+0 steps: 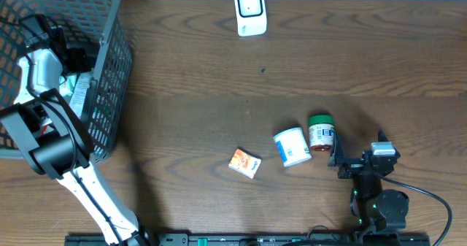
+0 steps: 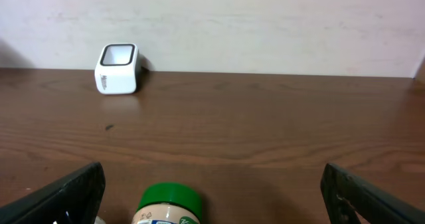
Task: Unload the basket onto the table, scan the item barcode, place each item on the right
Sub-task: 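Reach the left gripper into the basket and grasp the mint-green wipes pack, then carry the wipes pack with the left gripper and release it near the tub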
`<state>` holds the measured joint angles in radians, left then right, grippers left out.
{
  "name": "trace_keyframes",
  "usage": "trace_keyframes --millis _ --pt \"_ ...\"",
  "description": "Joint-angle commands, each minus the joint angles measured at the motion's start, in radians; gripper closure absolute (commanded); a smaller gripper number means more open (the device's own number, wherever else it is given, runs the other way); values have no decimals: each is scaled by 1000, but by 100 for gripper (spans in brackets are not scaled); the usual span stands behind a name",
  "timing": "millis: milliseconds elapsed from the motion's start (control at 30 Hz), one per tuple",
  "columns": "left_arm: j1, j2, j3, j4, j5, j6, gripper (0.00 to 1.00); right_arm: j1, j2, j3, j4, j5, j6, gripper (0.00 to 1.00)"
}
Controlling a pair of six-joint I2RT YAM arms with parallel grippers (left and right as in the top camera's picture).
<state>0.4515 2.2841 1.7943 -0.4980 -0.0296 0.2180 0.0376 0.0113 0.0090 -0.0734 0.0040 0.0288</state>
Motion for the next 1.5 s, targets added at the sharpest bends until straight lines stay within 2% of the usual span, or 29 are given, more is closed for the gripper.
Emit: trace_keyframes --millis 0,100,133,167,200,233,267,367,467,533,600,800,933,1033,1133,1333,1467 --pt "5 88 -24 -21 -35 25 37 5 -5 -3 -1 6 -15 1" --pt "5 68 -24 -19 -36 25 62 5 -5 -3 -1 6 -15 1" --pt "5 51 -24 -17 -35 25 73 5 -5 -3 -1 6 -15 1" --pt "5 40 -24 -15 -35 24 73 5 -5 -3 -1 6 -15 1" --pt "5 18 -23 -15 -35 24 79 5 -5 -3 -1 6 -15 1" --pt "5 5 -24 -15 -35 23 81 5 -5 -3 -1 6 -15 1" --pt "5 -18 -24 -15 -35 9 92 5 -5 -3 -1 6 -15 1" --pt "5 -91 -23 -16 -35 -35 93 5 -5 -3 -1 6 -15 1" --pt "6 -203 -23 -22 -30 -138 93 5 -5 -3 -1 6 -15 1" --pt "7 -290 -23 -34 29 -190 93 5 -5 -3 -1 6 -15 1" --pt "11 -419 -23 -60 172 -251 93 5 -5 -3 -1 6 -15 1" --pt "12 -713 -24 -167 418 -415 93 5 -5 -3 -1 6 -15 1" --pt "4 -842 -24 -262 825 -415 93 5 -5 -3 -1 6 -15 1" --pt "-50 -850 -28 -342 1081 -390 93 5 -5 -3 -1 6 -15 1" --pt "-152 -830 -59 -396 1214 -325 93 5 -5 -3 -1 6 -15 1" --pt "-407 -734 -140 -406 1234 -261 93 5 -5 -3 -1 6 -15 1" --pt "-565 -576 -155 -405 1261 -224 93 5 -5 -3 -1 6 -15 1"
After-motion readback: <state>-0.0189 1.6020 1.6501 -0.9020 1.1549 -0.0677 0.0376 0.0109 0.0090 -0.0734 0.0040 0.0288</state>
